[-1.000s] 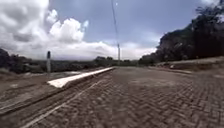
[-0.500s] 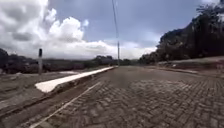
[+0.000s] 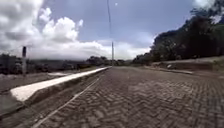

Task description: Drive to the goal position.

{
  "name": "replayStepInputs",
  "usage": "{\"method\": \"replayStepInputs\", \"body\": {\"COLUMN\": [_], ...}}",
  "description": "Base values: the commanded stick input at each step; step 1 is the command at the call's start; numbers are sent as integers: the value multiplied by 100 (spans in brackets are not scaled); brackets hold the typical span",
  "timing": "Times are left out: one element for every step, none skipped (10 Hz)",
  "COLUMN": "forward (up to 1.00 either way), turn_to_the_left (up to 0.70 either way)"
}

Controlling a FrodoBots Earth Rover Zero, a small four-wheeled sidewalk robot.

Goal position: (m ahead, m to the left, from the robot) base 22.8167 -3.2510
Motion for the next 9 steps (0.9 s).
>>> {"method": "replayStepInputs", "body": {"forward": [100,100,100,100,100,100,100,100,100], "turn_to_the_left": [0,0,0,0,0,0,0,0,0]}}
